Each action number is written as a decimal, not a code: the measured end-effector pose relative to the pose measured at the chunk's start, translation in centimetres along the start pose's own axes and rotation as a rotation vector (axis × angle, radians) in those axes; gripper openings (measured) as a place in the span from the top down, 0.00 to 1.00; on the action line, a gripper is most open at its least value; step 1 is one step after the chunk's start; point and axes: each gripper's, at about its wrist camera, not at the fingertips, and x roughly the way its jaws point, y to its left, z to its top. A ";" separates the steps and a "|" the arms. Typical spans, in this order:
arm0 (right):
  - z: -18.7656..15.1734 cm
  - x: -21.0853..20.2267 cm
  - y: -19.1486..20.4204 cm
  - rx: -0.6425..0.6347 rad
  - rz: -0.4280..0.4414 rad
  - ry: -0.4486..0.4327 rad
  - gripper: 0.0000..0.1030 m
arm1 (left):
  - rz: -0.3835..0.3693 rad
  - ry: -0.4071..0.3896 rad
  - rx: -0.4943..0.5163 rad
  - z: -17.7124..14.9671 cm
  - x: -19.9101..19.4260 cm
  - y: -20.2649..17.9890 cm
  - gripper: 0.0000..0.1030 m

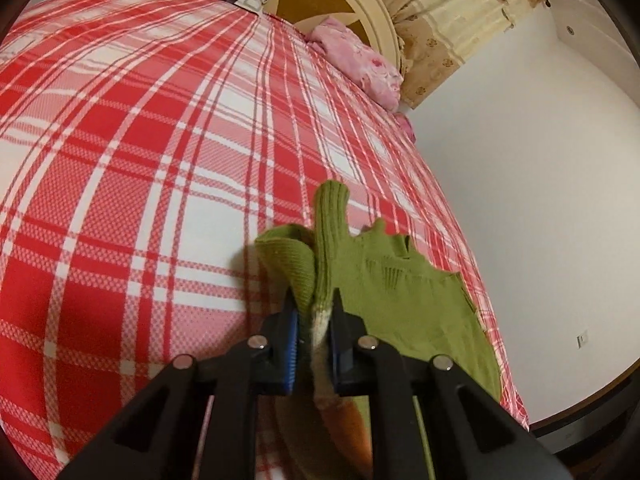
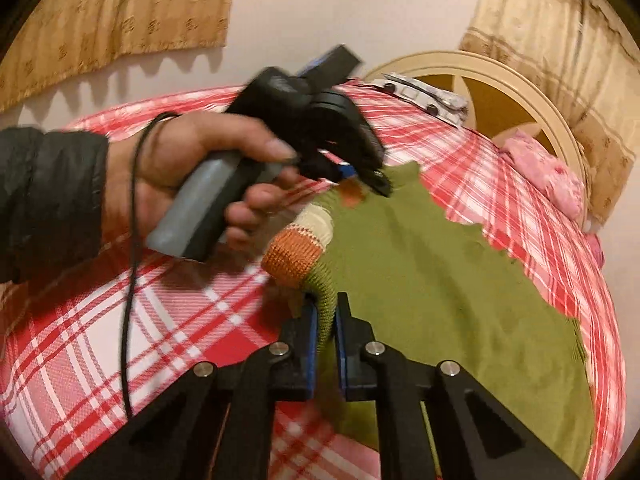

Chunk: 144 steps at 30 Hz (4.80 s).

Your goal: Fold small clothes

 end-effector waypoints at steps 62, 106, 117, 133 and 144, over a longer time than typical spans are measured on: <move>-7.4 -2.9 -13.2 0.458 0.003 -0.041 0.98 | -0.084 -0.005 0.139 0.3 2.8 -10.9 0.88; -11.0 -10.5 -21.1 0.644 0.138 -0.215 0.93 | -0.101 0.110 0.347 -1.4 12.7 -27.3 0.88; -20.0 -9.2 -25.5 0.965 0.197 -0.139 0.93 | -0.056 0.191 0.427 -5.9 17.6 -31.4 0.86; -14.0 -11.7 -27.0 0.736 0.011 -0.152 0.01 | 0.171 -0.090 0.561 -9.6 5.0 -24.3 0.20; -12.5 -0.8 -32.2 0.871 0.236 0.087 0.53 | 0.191 0.002 0.495 -14.5 7.3 -19.5 0.20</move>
